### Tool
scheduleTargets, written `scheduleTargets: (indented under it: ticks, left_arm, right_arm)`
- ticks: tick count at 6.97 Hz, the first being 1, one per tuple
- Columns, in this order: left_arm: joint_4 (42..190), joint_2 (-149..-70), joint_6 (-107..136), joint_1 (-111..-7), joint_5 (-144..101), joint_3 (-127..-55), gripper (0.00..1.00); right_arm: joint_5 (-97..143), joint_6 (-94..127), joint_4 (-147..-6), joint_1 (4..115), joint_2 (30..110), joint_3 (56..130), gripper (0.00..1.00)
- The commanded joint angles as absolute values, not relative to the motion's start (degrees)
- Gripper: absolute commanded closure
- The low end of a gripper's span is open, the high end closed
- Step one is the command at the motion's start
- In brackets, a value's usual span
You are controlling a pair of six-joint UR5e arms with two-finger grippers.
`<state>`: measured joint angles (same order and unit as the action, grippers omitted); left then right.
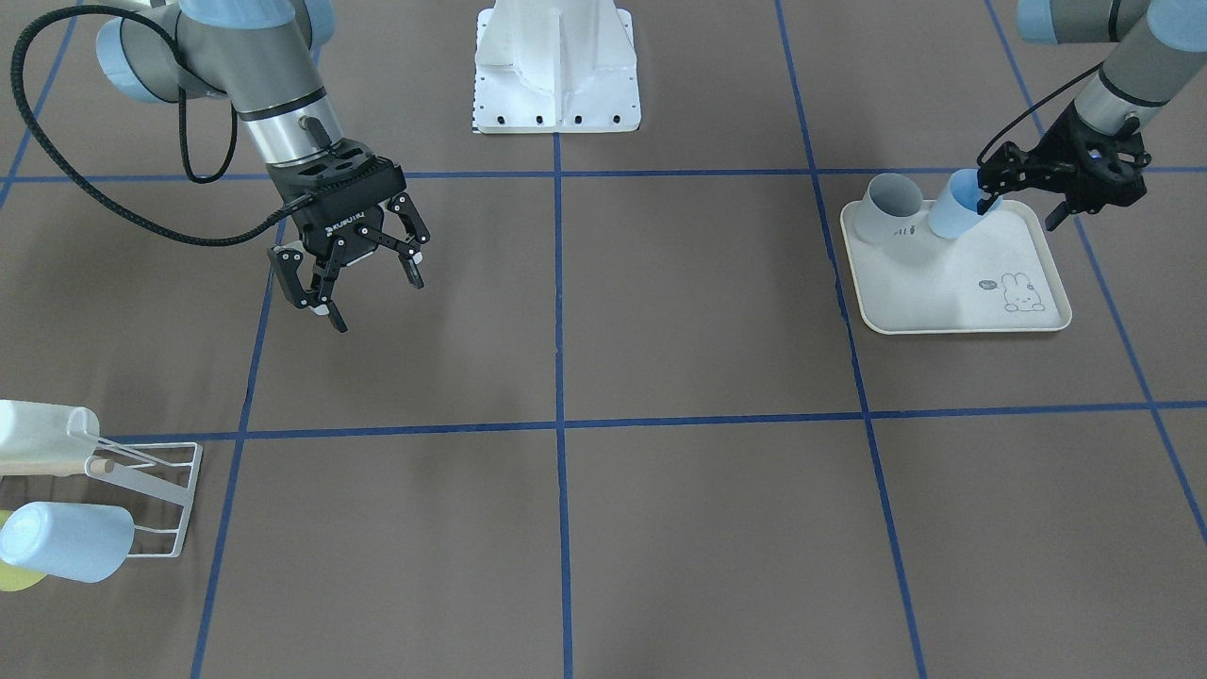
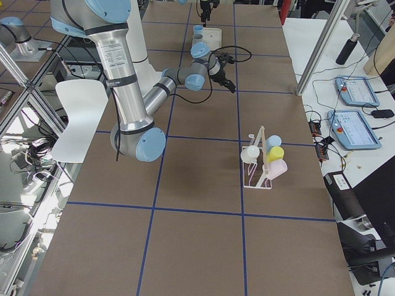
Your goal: Transfer IKEA cup to right arm and place on rack
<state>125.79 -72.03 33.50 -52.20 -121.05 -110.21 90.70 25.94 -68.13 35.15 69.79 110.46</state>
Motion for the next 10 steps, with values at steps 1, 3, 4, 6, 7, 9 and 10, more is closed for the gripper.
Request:
scheduleTargets:
  ticks: [1,3,4,6,7,9,10]
  left_arm:
    - [126.0,-71.3,33.2,-50.6,-122.5,-109.7,0.0]
    - [129.9,-68.0,33.5,-50.1,-122.9,-109.6,0.14]
    - [131.0,-67.3,33.8,-50.1,-123.1,-109.6,0.37]
    - [131.2,-67.3,33.8,-50.1,-124.5,-109.6,0.71]
    - [131.1,-67.4,33.8,-50.0,-124.5,-109.6,0.71]
    - [131.1,-67.7,33.8,-50.0,-124.5,-108.7,0.71]
    - [131.2,-68.0,33.7,-50.0,-124.5,-107.9,0.71]
  right_arm:
    - [90.4,26.0,-68.1,34.5,69.8,110.3,0.01]
    - [90.3,26.0,-68.1,34.5,69.8,110.3,0.01]
    - [90.3,26.0,-68.1,34.2,69.8,110.2,0.01]
    - [90.3,26.0,-68.1,33.9,69.8,110.2,0.01]
    - [90.3,26.0,-68.1,33.9,69.8,110.2,0.01]
    - [90.2,26.0,-68.1,33.7,69.8,110.1,0.01]
    - [90.2,26.0,-68.1,33.6,69.9,110.1,0.01]
